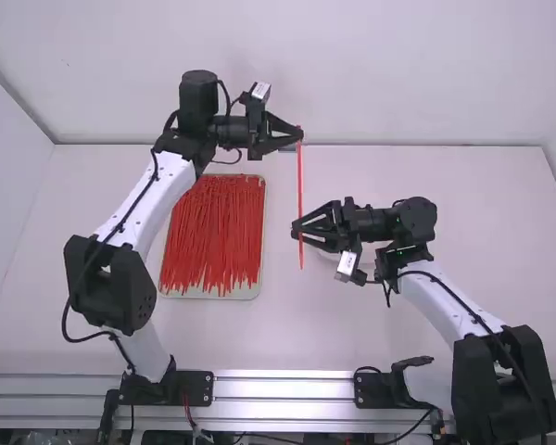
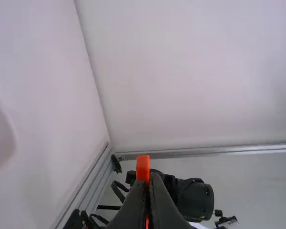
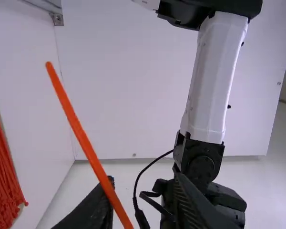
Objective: Fasten the cable tie
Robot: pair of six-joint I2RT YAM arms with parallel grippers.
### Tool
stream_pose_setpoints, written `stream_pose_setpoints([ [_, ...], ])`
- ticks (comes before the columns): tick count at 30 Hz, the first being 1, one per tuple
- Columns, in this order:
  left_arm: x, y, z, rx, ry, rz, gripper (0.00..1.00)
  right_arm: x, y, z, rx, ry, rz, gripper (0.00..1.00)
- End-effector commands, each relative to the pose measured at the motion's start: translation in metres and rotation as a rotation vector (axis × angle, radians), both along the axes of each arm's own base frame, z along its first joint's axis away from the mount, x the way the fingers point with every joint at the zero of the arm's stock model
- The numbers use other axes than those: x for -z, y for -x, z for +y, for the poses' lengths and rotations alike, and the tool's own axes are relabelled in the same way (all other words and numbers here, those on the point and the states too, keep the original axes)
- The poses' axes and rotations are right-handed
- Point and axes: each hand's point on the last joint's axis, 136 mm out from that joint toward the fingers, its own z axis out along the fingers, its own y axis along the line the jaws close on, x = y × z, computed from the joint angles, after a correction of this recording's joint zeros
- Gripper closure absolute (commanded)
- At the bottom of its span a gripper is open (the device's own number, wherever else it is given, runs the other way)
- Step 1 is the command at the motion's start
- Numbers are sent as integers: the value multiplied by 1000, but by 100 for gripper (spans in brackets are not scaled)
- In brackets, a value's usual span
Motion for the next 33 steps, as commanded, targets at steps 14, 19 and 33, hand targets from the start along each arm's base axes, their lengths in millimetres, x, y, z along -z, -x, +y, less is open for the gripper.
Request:
stream_pose_setpoints([
  [14,-15,-1,8,8,16,-44,98,3,5,1,-22,8,15,90],
  [19,-15,-2,8,5,16,-42,98,3,4,0,-17,7,14,84],
  [33,-15,-2,9,3,16,-43,98,2,-1,1,7,-1,18,100],
])
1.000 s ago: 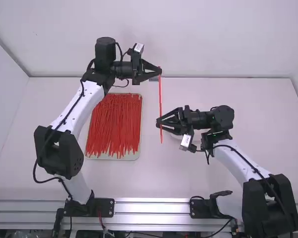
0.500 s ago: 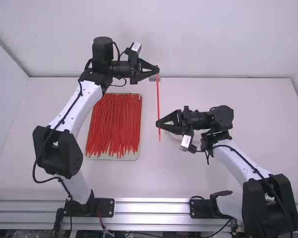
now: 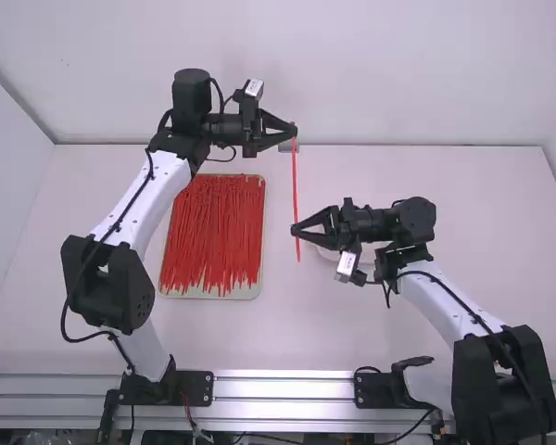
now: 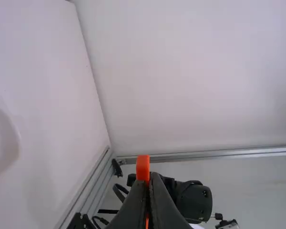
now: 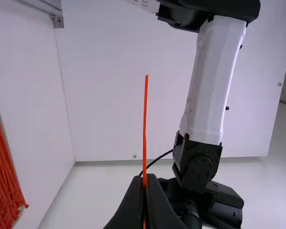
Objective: Fasten the cable tie
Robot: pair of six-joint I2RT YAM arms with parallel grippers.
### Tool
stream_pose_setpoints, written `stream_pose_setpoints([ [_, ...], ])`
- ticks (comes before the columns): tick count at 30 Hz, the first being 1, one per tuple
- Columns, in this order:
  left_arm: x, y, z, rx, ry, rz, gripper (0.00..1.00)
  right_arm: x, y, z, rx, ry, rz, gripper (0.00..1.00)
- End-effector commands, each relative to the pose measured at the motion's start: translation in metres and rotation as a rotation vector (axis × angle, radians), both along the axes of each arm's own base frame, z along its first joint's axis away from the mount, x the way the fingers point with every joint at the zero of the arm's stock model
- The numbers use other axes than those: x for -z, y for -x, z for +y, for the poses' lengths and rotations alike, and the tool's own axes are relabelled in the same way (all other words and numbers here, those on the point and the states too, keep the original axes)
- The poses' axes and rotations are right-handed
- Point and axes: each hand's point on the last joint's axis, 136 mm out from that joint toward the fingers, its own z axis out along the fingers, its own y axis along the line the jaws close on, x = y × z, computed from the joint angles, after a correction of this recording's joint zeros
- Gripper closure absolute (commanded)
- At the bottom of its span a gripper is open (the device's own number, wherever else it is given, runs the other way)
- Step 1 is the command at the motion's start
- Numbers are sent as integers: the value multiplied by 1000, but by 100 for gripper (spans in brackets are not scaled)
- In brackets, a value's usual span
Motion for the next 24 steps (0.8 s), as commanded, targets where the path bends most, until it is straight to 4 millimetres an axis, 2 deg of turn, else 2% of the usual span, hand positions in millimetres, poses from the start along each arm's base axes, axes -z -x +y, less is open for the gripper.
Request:
stream_pose_setpoints([
  [1,-13,3,-2,21,11,-37,98,2,-2,0,12,-2,16,100],
  [16,-13,2,1,20,9,-61,98,0,-5,0,24,10,188,100],
  [20,-13,2,1,21,8,-66,98,1,-4,0,9,30,345,100],
  [24,-12,4,-2,29,4,-74,98,-2,-11,1,27,36,609,100],
])
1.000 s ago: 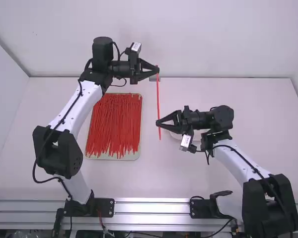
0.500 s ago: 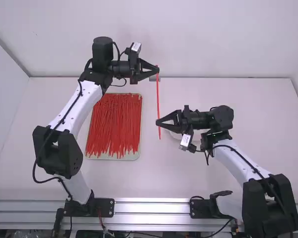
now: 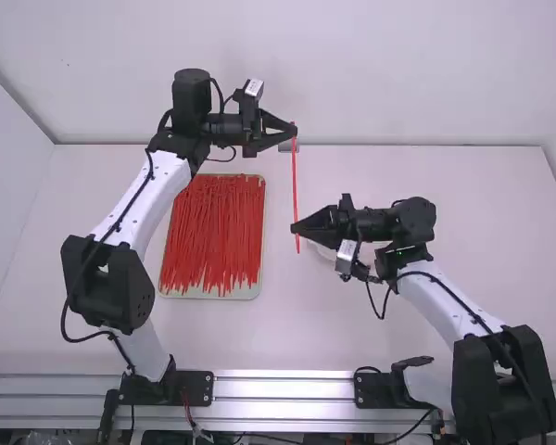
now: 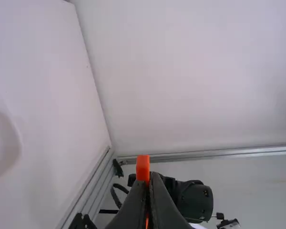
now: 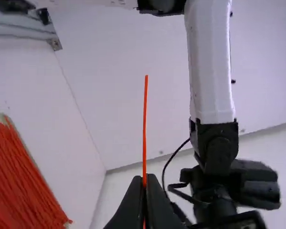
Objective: Fasten the cable tie
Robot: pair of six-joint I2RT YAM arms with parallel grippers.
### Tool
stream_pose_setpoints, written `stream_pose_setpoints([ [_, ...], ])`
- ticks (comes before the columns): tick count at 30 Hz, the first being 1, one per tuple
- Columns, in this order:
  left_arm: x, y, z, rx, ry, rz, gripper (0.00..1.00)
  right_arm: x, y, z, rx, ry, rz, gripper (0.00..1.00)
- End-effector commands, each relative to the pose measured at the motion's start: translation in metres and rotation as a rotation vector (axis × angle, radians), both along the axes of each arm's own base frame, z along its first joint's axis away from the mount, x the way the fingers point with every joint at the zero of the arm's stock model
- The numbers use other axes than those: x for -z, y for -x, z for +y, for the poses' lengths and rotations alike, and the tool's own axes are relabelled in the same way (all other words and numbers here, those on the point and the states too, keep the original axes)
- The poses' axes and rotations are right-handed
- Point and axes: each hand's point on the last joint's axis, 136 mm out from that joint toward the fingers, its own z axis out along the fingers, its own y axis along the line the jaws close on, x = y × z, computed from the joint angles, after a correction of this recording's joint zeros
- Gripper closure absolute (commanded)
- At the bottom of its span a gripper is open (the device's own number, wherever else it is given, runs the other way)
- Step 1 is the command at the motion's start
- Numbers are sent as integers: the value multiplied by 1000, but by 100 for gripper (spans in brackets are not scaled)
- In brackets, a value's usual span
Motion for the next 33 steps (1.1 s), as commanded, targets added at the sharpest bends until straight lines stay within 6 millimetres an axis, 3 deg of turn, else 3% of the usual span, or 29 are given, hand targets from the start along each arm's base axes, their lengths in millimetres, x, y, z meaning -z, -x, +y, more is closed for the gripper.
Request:
stream_pose_setpoints([
  [1,-12,5,-3,30,4,-69,98,-3,-13,1,59,-11,315,100],
  [4,-9,5,-1,29,-2,-72,98,-12,-37,1,161,-89,589,100],
  [11,-9,4,0,29,-2,-78,98,-6,-26,-2,107,-36,489,100],
  [16,-10,11,-5,66,-1,-132,98,-2,-14,-4,41,9,530,100],
  [22,-13,12,-5,92,-16,-365,98,-50,-43,-8,112,-205,913,100],
  [27,-26,16,-3,134,1,-587,98,-80,-54,-18,62,-242,1163,100],
  [33,-34,17,-6,141,5,-726,98,-90,-71,-14,66,-210,1432,100],
])
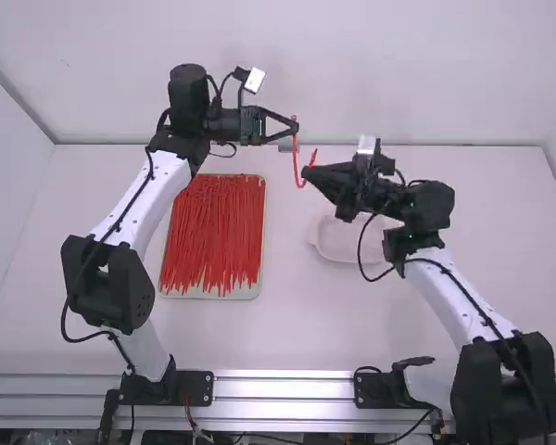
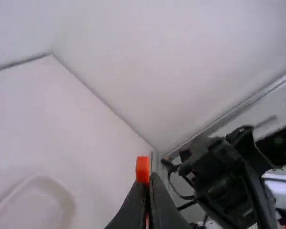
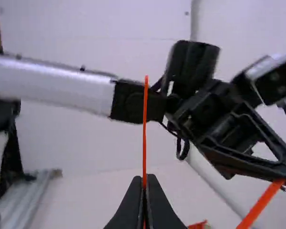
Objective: Fasten the cable tie
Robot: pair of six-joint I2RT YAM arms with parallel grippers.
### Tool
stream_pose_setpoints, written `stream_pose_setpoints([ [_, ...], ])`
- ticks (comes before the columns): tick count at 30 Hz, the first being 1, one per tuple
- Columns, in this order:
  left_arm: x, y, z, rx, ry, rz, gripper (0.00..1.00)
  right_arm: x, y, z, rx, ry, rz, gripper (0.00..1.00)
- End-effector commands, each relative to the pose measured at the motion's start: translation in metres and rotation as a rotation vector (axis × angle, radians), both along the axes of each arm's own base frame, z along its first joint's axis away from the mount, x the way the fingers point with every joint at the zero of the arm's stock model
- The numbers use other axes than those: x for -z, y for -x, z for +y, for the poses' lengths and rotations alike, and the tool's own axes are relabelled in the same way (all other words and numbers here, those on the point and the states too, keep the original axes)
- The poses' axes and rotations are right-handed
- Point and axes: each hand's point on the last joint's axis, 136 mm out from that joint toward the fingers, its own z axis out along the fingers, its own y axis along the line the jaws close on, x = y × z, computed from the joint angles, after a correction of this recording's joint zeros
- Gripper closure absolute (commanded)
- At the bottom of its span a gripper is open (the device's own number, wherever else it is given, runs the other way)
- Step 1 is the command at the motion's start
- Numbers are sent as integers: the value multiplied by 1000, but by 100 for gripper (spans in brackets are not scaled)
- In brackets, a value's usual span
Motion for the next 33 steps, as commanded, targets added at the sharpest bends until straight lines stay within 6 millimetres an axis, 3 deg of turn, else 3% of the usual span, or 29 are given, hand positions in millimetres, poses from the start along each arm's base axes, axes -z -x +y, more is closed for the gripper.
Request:
stream_pose_setpoints([
  [1,-13,7,-2,41,8,-114,98,-17,-5,2,-19,-32,139,100],
  [5,-13,6,-2,37,4,-160,98,-24,-17,3,-10,-4,273,100],
  [12,-10,6,-2,40,-8,-279,98,-34,-20,8,-12,38,403,100],
  [26,-23,6,-2,39,5,-490,98,-23,-8,25,-58,94,552,100],
  [30,-31,20,-2,114,34,-574,98,-19,-12,19,-43,90,594,100],
  [33,-40,45,0,249,70,-723,98,-16,-9,23,-53,97,612,100],
])
